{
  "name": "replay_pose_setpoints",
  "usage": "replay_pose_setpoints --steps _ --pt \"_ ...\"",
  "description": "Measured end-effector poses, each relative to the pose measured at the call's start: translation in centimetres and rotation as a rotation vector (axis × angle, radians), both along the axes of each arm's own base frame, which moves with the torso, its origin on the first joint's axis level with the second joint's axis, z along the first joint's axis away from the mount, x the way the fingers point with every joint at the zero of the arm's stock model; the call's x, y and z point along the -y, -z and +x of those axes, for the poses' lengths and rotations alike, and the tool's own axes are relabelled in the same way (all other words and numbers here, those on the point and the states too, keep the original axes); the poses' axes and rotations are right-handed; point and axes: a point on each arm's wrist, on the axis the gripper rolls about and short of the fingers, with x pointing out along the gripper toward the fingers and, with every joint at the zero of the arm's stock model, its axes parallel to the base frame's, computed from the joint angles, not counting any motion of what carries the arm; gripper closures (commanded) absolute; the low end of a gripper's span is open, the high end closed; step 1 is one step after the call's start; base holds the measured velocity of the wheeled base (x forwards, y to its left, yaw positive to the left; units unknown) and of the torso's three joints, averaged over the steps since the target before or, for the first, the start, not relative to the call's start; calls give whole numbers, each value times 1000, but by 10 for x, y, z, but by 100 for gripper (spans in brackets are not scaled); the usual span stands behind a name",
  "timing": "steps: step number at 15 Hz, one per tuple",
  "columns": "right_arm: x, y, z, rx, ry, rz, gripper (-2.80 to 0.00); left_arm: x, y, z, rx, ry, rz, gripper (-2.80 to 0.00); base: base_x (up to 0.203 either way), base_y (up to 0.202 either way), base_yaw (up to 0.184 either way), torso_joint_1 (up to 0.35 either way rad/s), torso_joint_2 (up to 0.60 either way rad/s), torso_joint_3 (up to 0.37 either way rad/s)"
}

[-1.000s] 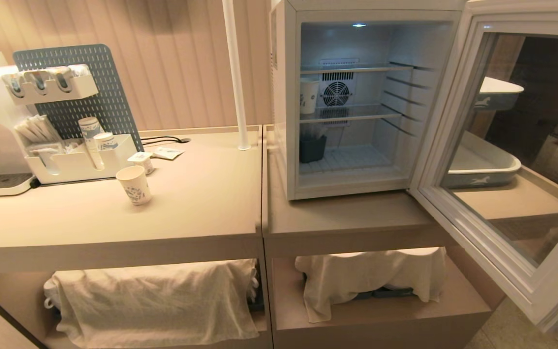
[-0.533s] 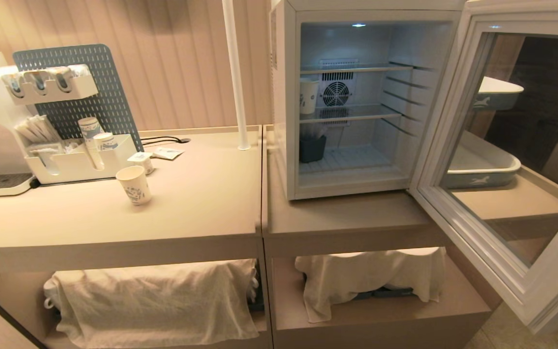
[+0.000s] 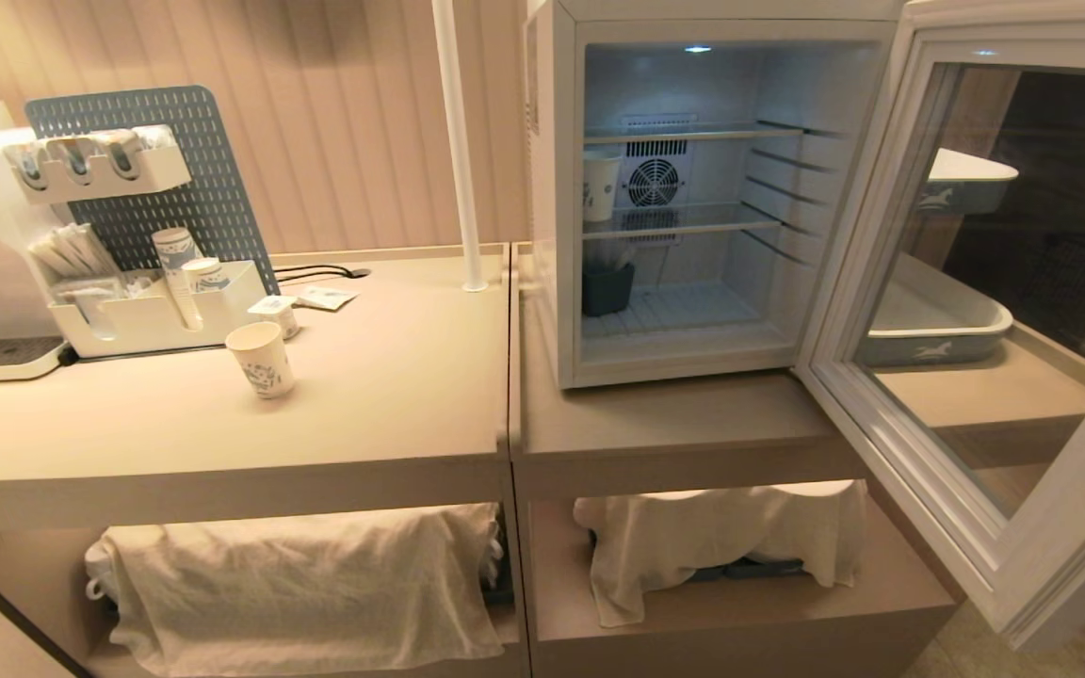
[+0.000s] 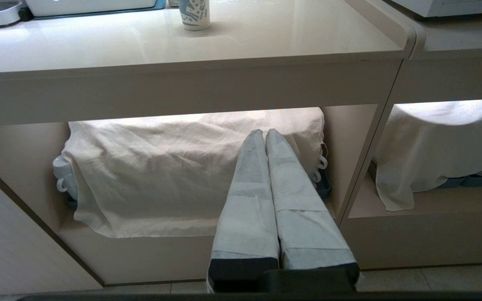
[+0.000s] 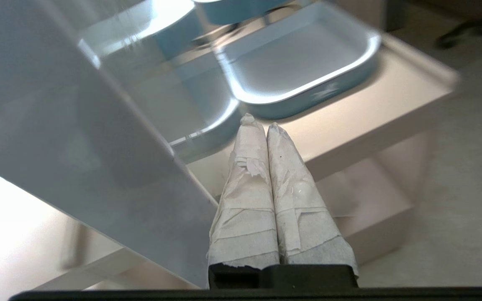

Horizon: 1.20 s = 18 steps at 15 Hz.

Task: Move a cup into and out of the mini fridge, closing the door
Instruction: Close the freezer door

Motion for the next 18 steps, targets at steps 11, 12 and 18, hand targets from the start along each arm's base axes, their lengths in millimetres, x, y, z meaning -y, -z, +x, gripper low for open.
replay_pose_setpoints --steps 11,12,18 --pt "-9 2 18 -27 -180 106 0 0 0 0 0 0 0 0 0 0 0 0 0 0" --pt "-10 0 21 -25 -189 121 0 0 0 0 0 0 0 0 0 0 0 0 0 0" --pt "-18 -11 49 -34 -266 167 0 0 0 0 0 0 0 0 0 0 0 0 0 0"
